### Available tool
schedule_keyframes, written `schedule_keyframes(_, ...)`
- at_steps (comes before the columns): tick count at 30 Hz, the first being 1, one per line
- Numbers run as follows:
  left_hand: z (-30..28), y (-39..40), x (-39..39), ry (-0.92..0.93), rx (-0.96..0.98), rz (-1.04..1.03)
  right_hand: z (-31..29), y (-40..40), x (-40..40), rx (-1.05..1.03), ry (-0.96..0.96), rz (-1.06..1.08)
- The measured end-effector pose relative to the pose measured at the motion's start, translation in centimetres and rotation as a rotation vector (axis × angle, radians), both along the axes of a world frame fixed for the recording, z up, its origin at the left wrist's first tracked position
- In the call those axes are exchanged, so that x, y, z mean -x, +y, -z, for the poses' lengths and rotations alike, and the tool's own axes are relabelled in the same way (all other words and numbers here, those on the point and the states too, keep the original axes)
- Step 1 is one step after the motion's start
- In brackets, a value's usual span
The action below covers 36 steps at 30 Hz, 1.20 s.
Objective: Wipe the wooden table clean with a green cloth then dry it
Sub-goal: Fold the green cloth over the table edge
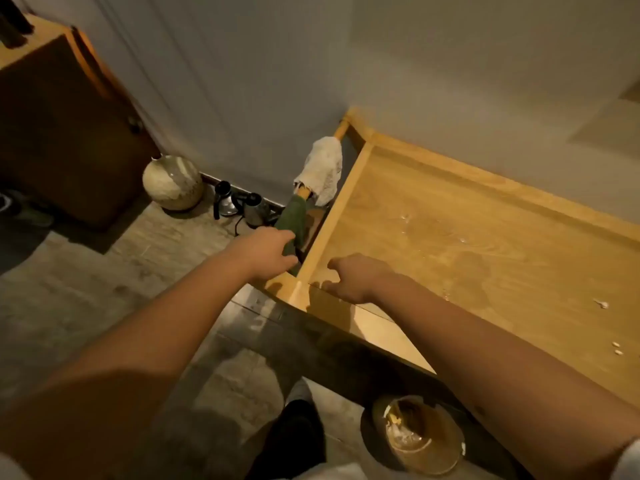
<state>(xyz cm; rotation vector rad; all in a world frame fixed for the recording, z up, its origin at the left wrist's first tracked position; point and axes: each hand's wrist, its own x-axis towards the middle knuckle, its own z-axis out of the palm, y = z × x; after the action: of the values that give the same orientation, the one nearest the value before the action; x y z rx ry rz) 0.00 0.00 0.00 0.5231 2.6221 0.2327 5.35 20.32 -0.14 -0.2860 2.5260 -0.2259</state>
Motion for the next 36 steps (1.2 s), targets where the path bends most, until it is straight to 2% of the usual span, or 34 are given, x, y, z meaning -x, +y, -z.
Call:
schedule_keyframes(4, 1.7, -1.6, 6.2, 0.075, 0.061, 0.001, 2.2, -2.8, 5.8, 0.055, -0.053, 0.065)
schedule_keyframes(6, 3.2, -1.5, 8.7, 0.047, 0.060, -0.011, 3.6, -3.7, 8.3, 0.126, -0.050, 0.113)
schedule_keyframes(12, 8.0, 0.1, 13.7, -0.107, -0.246, -0.066, 7.5, -5.0, 14.1, 0.428, 0.000, 0.482)
schedule_keyframes(16, 9.9, 0.1, 15.2, -0.373, -0.487, -0.193, 9.3, -5.3, 15.7, 0.559, -0.066, 0.569)
schedule_keyframes(19, 10.3, -0.6, 15.8, -0.420, -0.525, -0.137, 10.0, -5.1, 16.0, 0.645, -0.099, 0.621)
schedule_keyframes(22, 10.1, -0.9, 16.2, -0.353, -0.454, -0.083, 10.2, -4.9, 15.9, 0.672, -0.102, 0.601)
schedule_keyframes(24, 9.7, -1.3, 16.2, -0.279, -0.355, -0.029, 10.2, -5.0, 15.7, 0.606, -0.059, 0.554)
schedule_keyframes(28, 8.4, -2.4, 15.6, -0.120, -0.210, 0.062, 10.0, -4.8, 15.1, 0.394, -0.051, 0.316)
schedule_keyframes(32, 6.7, -3.6, 14.6, -0.025, -0.041, 0.247, 9.0, -4.2, 14.2, 0.346, -0.094, 0.115)
schedule_keyframes(36, 5.5, -4.8, 12.9, 0.063, -0.115, 0.269, 7.7, -2.8, 12.9, 0.379, 0.003, 0.110)
